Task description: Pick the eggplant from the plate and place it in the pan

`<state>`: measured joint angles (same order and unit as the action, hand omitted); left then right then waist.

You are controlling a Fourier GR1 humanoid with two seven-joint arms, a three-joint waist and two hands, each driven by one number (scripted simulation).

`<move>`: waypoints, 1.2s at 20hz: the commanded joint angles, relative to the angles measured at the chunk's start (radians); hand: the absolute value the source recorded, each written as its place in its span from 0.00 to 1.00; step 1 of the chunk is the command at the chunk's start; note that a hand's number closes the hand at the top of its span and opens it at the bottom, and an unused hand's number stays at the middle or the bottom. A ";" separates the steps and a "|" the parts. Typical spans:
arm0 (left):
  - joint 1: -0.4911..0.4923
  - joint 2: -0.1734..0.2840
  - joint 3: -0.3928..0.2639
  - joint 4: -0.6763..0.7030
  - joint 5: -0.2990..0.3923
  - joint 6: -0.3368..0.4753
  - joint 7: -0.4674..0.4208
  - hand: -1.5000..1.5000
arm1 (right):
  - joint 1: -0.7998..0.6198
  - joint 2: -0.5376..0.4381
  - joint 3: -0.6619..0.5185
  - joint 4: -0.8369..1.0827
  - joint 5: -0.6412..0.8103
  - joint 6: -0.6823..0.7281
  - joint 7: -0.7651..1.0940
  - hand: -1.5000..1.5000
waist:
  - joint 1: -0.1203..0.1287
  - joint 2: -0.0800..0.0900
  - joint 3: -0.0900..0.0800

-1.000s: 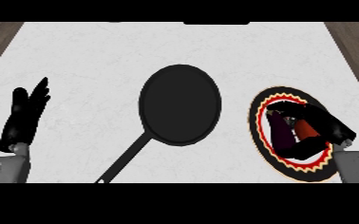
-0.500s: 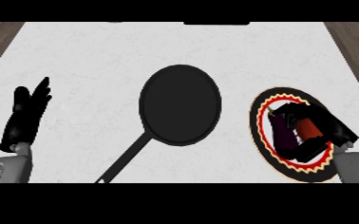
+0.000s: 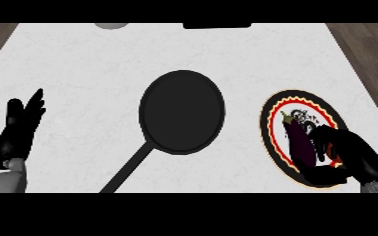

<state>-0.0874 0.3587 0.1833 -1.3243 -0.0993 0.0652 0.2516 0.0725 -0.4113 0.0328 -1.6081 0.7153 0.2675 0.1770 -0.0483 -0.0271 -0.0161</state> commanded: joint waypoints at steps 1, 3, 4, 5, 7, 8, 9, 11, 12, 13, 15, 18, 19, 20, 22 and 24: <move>0.015 0.001 0.010 -0.008 0.001 0.007 -0.002 0.50 | 0.114 0.031 0.080 -0.258 0.180 -0.114 0.163 1.00 | -0.009 0.006 0.010; 0.045 0.003 0.021 0.000 0.010 -0.002 -0.032 0.50 | 0.162 0.041 0.100 -0.393 0.239 -0.199 0.139 1.00 | -0.016 0.002 0.011; 0.054 0.004 0.017 -0.006 0.008 -0.005 -0.025 0.50 | 0.171 0.045 0.091 -0.452 0.266 -0.237 0.148 1.00 | -0.019 0.000 0.011; 0.024 -0.004 0.012 -0.012 0.007 0.002 -0.023 0.50 | 0.178 0.064 0.102 -0.511 0.277 -0.262 0.149 1.00 | -0.015 0.006 0.013; 0.029 -0.003 0.004 -0.024 0.002 -0.002 -0.008 0.50 | 0.252 0.101 0.169 -0.649 0.322 -0.278 0.173 1.00 | -0.005 0.009 0.014; 0.013 -0.014 0.000 0.000 0.006 -0.009 -0.022 0.50 | 0.236 0.120 0.217 -0.695 0.361 -0.259 0.211 1.00 | 0.010 0.016 0.013; -0.011 0.015 0.012 0.001 0.010 -0.024 -0.006 0.50 | 0.284 0.132 0.256 -0.747 0.406 -0.275 0.221 1.00 | 0.010 0.017 0.014; -0.019 0.008 -0.005 -0.045 0.009 -0.034 0.036 0.50 | 0.254 0.155 0.302 -0.802 0.455 -0.203 0.301 1.00 | 0.036 0.023 0.015; 0.018 -0.010 -0.018 -0.046 -0.004 -0.029 -0.013 0.50 | 0.210 0.199 0.385 -0.803 0.514 -0.172 0.361 1.00 | 0.044 0.024 0.015; -0.011 -0.007 -0.016 -0.033 -0.005 -0.037 -0.009 0.50 | 0.195 0.220 0.410 -0.756 0.560 -0.187 0.367 1.00 | 0.045 0.025 0.015; 0.013 -0.046 -0.029 -0.044 -0.014 -0.008 -0.008 0.50 | 0.112 0.291 0.512 -0.733 0.635 -0.142 0.444 1.00 | 0.051 0.026 0.015; 0.020 0.002 -0.004 -0.068 -0.003 -0.047 -0.006 0.50 | -0.045 0.390 0.433 -0.601 0.570 -0.135 0.481 1.00 | 0.058 0.028 0.016; 0.008 -0.059 -0.047 -0.067 -0.042 0.006 0.016 0.50 | -0.070 0.405 0.426 -0.554 0.552 -0.153 0.470 1.00 | 0.055 0.028 0.016; -0.057 0.007 0.024 0.052 0.012 -0.058 -0.040 0.50 | -0.136 0.406 0.451 -0.498 0.561 -0.177 0.514 1.00 | 0.053 0.030 0.015; -0.042 0.019 0.019 0.003 0.014 -0.073 0.007 0.50 | -0.216 0.408 0.320 -0.379 0.448 -0.243 0.474 1.00 | 0.060 0.031 0.016; -0.094 -0.026 -0.014 0.035 -0.023 -0.027 0.014 0.50 | -0.330 0.409 0.358 -0.342 0.405 -0.224 0.582 1.00 | 0.056 0.031 0.016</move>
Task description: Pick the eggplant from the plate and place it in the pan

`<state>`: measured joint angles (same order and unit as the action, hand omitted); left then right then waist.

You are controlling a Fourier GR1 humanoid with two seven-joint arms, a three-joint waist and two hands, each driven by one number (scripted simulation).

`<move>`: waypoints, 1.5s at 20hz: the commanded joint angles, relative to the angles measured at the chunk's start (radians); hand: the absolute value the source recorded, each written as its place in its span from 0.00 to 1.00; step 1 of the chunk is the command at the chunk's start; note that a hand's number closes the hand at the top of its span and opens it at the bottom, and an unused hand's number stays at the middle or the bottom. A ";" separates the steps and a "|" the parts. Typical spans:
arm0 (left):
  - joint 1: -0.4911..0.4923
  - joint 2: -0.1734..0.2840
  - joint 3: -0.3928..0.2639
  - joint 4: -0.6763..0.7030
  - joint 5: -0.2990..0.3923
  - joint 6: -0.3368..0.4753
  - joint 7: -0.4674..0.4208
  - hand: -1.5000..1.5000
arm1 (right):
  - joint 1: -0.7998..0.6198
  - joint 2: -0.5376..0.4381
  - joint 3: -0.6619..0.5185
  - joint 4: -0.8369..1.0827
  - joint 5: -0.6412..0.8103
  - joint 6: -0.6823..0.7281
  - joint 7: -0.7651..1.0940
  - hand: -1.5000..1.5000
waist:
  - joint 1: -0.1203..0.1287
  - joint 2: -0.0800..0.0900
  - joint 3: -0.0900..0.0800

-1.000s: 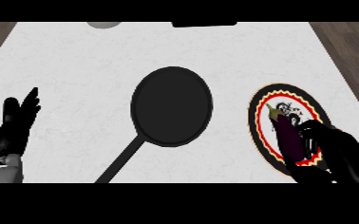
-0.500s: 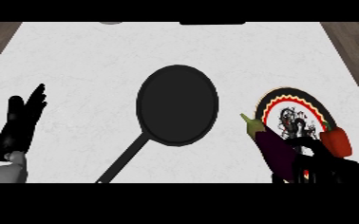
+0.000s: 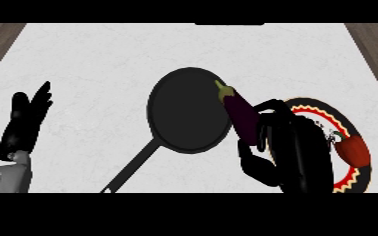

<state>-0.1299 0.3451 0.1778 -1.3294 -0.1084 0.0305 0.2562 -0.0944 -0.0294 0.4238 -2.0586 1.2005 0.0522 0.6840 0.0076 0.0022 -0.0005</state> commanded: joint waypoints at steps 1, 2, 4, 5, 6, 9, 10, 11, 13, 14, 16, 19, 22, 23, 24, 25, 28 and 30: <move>-0.032 -0.031 -0.022 0.010 -0.028 0.029 0.012 0.50 | -0.139 0.028 0.055 0.238 -0.056 -0.183 0.086 1.00 | 0.008 0.002 0.001; 0.021 -0.011 -0.013 -0.036 -0.008 -0.009 0.006 0.50 | -0.226 0.028 -0.032 0.242 -0.112 -0.130 0.085 1.00 | 0.009 0.000 0.001; 0.022 0.022 0.018 -0.045 0.020 -0.045 0.022 0.50 | -0.268 0.029 -0.013 0.347 -0.129 -0.192 0.110 1.00 | 0.009 0.000 0.001; -0.035 -0.024 -0.018 0.023 -0.028 0.012 -0.019 0.50 | -0.381 0.029 -0.060 0.437 -0.180 -0.192 0.128 1.00 | 0.014 0.005 0.000; -0.011 -0.050 -0.042 -0.019 -0.045 0.033 0.023 0.50 | -0.324 0.029 -0.115 0.525 -0.212 -0.275 -0.014 1.00 | 0.014 0.005 0.001; -0.012 -0.012 -0.004 0.018 -0.014 -0.014 -0.029 0.50 | -0.452 0.029 -0.029 0.709 -0.248 -0.359 0.082 1.00 | 0.022 0.005 0.001; 0.046 0.005 0.016 -0.012 -0.001 -0.028 -0.048 0.50 | -0.473 0.029 -0.084 0.754 -0.271 -0.357 0.027 1.00 | 0.021 0.003 0.001; -0.032 -0.044 -0.033 -0.030 -0.040 0.023 0.051 0.50 | -0.528 0.029 -0.101 0.819 -0.285 -0.354 0.024 1.00 | 0.016 0.004 0.001; -0.032 -0.014 0.011 0.087 -0.017 -0.014 -0.066 0.50 | -0.527 0.029 -0.052 0.955 -0.330 -0.505 -0.045 1.00 | 0.018 0.007 0.000; -0.012 -0.019 0.001 0.032 -0.015 -0.016 -0.054 0.50 | -0.586 0.029 -0.038 1.021 -0.372 -0.533 -0.018 1.00 | 0.029 0.007 0.001; -0.036 -0.009 0.005 0.011 -0.015 -0.014 -0.002 0.50 | -0.620 0.029 -0.051 1.143 -0.446 -0.565 -0.119 1.00 | 0.035 0.009 0.001; -0.049 0.004 0.012 0.072 -0.015 -0.038 -0.046 0.50 | -0.696 0.029 0.027 1.257 -0.580 -0.660 -0.135 1.00 | 0.042 0.011 0.001; -0.089 -0.049 -0.040 0.019 -0.040 -0.002 0.007 0.50 | -0.679 0.029 0.007 1.294 -0.741 -0.726 -0.225 1.00 | 0.073 0.020 0.003; -0.056 -0.027 -0.037 0.003 -0.044 -0.017 0.001 0.50 | -0.670 0.029 -0.004 1.329 -0.774 -0.738 -0.260 0.00 | 0.086 0.022 0.004; -0.072 -0.092 -0.074 0.018 -0.063 0.019 -0.012 0.50 | -0.710 0.029 0.024 1.333 -0.822 -0.728 -0.248 0.00 | 0.085 0.023 0.003; -0.046 -0.043 -0.041 0.003 -0.033 -0.024 -0.006 0.50 | -0.704 0.029 0.021 1.367 -0.862 -0.731 -0.293 0.00 | 0.091 0.022 0.003; -0.116 -0.047 -0.043 0.039 -0.039 -0.018 -0.008 0.50 | -0.726 0.029 0.029 1.407 -0.944 -0.767 -0.377 0.00 | 0.105 0.033 0.004; -0.086 -0.027 -0.023 0.036 -0.021 -0.039 -0.015 0.50 | -0.715 0.029 0.079 1.432 -0.998 -0.798 -0.424 0.00 | 0.100 0.025 0.003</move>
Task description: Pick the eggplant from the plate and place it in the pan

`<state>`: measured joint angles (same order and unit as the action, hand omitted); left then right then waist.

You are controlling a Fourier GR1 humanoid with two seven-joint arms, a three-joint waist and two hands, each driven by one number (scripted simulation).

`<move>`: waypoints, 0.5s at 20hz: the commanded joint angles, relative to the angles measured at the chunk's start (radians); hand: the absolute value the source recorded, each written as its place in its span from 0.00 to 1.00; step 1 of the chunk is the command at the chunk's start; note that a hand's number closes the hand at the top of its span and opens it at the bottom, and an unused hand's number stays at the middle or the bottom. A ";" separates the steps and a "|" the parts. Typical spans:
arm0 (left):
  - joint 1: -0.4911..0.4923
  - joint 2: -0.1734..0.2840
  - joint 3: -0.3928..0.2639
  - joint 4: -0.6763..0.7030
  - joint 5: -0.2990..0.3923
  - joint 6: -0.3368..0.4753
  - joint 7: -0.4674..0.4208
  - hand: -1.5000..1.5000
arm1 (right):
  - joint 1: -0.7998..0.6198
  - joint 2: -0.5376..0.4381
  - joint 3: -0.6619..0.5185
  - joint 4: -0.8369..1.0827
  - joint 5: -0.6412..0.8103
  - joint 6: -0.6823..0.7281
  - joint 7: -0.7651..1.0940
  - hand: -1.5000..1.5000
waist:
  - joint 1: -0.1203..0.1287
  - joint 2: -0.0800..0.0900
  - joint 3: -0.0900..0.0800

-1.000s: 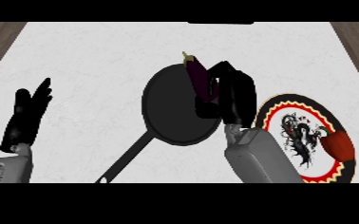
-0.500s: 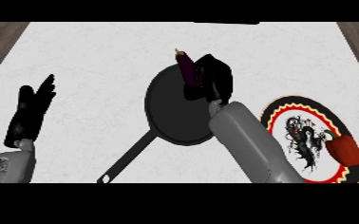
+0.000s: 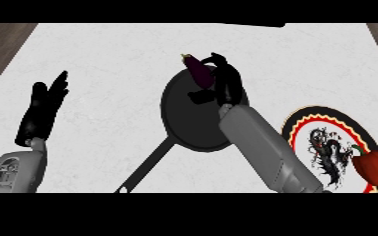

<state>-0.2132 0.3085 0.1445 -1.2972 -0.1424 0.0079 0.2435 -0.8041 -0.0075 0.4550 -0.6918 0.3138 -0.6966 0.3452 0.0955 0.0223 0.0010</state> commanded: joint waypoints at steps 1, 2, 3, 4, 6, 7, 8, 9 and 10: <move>0.014 -0.018 -0.005 0.005 -0.011 0.018 -0.023 0.50 | -0.046 0.007 -0.003 0.100 -0.134 -0.014 -0.126 0.00 | 0.004 0.006 0.002; -0.012 -0.030 -0.037 -0.035 -0.025 0.017 0.047 0.50 | -0.057 0.007 0.039 0.077 -0.161 -0.052 -0.095 0.00 | 0.021 0.005 0.003; 0.001 0.009 0.012 0.028 0.007 -0.014 -0.020 0.50 | -0.031 0.007 0.010 0.081 -0.185 -0.073 -0.177 0.00 | 0.008 0.008 0.002; -0.005 -0.011 -0.006 0.038 -0.015 0.008 -0.034 0.50 | -0.032 0.007 0.040 0.071 -0.213 -0.109 -0.176 0.00 | 0.012 0.009 0.001; -0.040 -0.005 -0.003 0.010 -0.006 0.002 0.006 0.50 | -0.039 0.007 0.018 0.050 -0.263 -0.139 -0.246 0.00 | 0.007 0.006 0.002; -0.013 -0.010 0.011 0.027 -0.003 0.014 -0.006 0.50 | -0.033 0.007 -0.014 0.075 -0.273 -0.152 -0.309 0.00 | 0.000 0.007 0.002; -0.009 -0.010 -0.014 0.038 -0.017 -0.004 -0.024 0.50 | -0.039 0.007 0.037 0.049 -0.297 -0.214 -0.276 0.00 | 0.027 0.011 0.002; -0.008 -0.022 -0.015 0.012 -0.015 0.009 -0.024 0.50 | -0.052 0.007 -0.006 0.068 -0.314 -0.212 -0.325 0.00 | 0.011 0.007 0.002; -0.009 -0.012 0.003 0.012 -0.007 0.013 -0.003 0.50 | -0.052 0.007 -0.022 0.077 -0.323 -0.234 -0.365 0.00 | -0.004 0.003 0.002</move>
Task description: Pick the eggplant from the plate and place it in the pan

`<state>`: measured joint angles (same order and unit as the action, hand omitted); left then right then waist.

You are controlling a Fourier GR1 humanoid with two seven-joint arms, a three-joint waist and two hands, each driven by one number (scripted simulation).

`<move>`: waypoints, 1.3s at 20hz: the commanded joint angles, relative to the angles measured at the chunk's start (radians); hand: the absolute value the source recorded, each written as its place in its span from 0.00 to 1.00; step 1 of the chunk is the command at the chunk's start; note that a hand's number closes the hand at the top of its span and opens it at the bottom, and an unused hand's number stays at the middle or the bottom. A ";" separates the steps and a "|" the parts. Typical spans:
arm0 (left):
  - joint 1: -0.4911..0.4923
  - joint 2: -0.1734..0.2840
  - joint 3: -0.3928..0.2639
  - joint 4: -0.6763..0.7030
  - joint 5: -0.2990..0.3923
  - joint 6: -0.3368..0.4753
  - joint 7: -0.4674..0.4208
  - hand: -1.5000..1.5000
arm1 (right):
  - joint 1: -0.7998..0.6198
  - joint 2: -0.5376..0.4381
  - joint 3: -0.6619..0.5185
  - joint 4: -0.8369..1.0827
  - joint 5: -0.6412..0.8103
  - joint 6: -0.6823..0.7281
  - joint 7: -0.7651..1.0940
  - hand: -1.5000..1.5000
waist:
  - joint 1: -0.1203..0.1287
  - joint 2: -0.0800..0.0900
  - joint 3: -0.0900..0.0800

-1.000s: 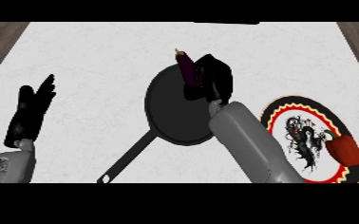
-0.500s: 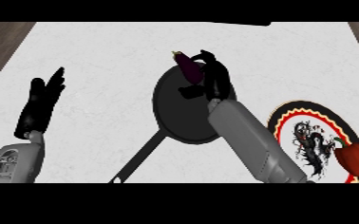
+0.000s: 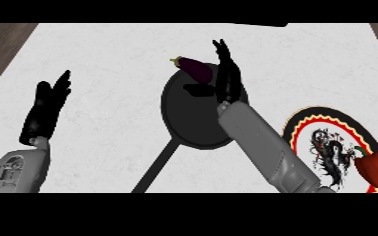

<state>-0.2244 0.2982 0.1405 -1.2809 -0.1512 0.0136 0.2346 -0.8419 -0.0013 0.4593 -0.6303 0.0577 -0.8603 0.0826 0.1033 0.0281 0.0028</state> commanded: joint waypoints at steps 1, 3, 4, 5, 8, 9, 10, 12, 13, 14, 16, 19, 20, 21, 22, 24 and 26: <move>0.007 0.013 0.008 -0.004 0.002 -0.007 0.011 0.50 | -0.003 0.001 -0.006 -0.001 -0.106 -0.093 -0.115 0.00 | -0.005 -0.004 0.000; 0.018 -0.001 0.019 0.009 0.004 0.010 -0.008 0.50 | -0.041 0.001 -0.020 0.020 -0.142 -0.109 -0.102 0.00 | -0.035 -0.012 -0.001; 0.037 0.007 0.022 0.011 0.014 -0.010 -0.023 0.50 | -0.031 0.001 0.005 -0.007 -0.180 -0.161 -0.107 0.00 | -0.017 -0.009 -0.001; 0.037 0.015 0.036 -0.011 0.016 0.001 0.002 0.50 | -0.026 0.001 -0.035 -0.001 -0.172 -0.141 -0.133 0.00 | -0.051 -0.017 -0.001; 0.082 0.028 0.043 -0.048 0.010 0.002 0.012 0.50 | 0.007 -0.006 -0.125 0.008 -0.165 -0.110 -0.186 0.00 | -0.086 -0.026 -0.002; 0.051 0.022 0.059 -0.021 0.010 0.022 0.035 0.50 | 0.003 -0.010 -0.095 -0.026 -0.137 -0.115 -0.115 0.00 | -0.099 -0.029 -0.003; 0.116 0.006 0.049 -0.034 0.003 0.026 -0.015 0.50 | 0.081 -0.038 -0.114 -0.076 -0.154 -0.119 -0.157 0.00 | -0.103 -0.031 -0.003; 0.105 0.028 0.052 -0.091 0.017 0.002 0.056 0.50 | 0.149 -0.114 -0.111 -0.187 -0.158 -0.084 -0.134 0.00 | -0.115 -0.037 -0.002; 0.062 0.038 0.072 -0.044 0.013 0.017 0.060 0.50 | 0.190 -0.104 -0.083 -0.264 -0.143 -0.106 -0.096 0.00 | -0.125 -0.038 -0.003; 0.048 0.024 0.074 0.020 -0.002 0.040 0.015 0.50 | 0.211 -0.181 -0.109 -0.286 -0.157 -0.053 -0.118 0.00 | -0.131 -0.035 -0.003; 0.107 0.024 0.079 -0.042 0.019 0.020 0.022 0.50 | 0.364 -0.206 -0.078 -0.442 -0.150 -0.067 -0.129 0.00 | -0.133 -0.039 -0.003; 0.170 0.051 0.097 -0.077 0.030 -0.004 0.000 0.50 | 0.459 -0.328 -0.055 -0.650 -0.153 -0.024 -0.016 0.00 | -0.139 -0.044 -0.004; 0.158 0.041 0.094 -0.032 0.023 -0.001 -0.040 0.50 | 0.504 -0.358 -0.053 -0.711 -0.145 -0.030 0.012 0.00 | -0.137 -0.040 -0.004; 0.116 0.048 0.093 -0.078 0.027 0.005 0.033 0.50 | 0.571 -0.400 -0.084 -0.771 -0.188 0.025 -0.038 0.00 | -0.142 -0.040 -0.003; 0.149 0.024 0.081 -0.084 0.026 0.008 0.019 0.50 | 0.658 -0.408 -0.054 -0.843 -0.172 0.005 -0.045 0.00 | -0.145 -0.041 -0.004; 0.118 0.057 0.094 -0.108 0.046 -0.025 0.073 0.50 | 0.736 -0.476 -0.080 -0.955 -0.186 0.036 -0.028 0.00 | -0.131 -0.037 -0.003; 0.133 0.002 0.056 -0.072 0.001 0.020 0.004 0.50 | 0.803 -0.562 -0.150 -1.019 -0.246 0.132 -0.059 0.00 | -0.130 -0.034 -0.003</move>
<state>-0.0894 0.3320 0.2235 -1.3477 -0.1290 0.0159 0.2456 -0.1900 -0.4466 0.3584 -1.4738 -0.1428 -0.8106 0.0347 -0.0305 -0.0091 -0.0006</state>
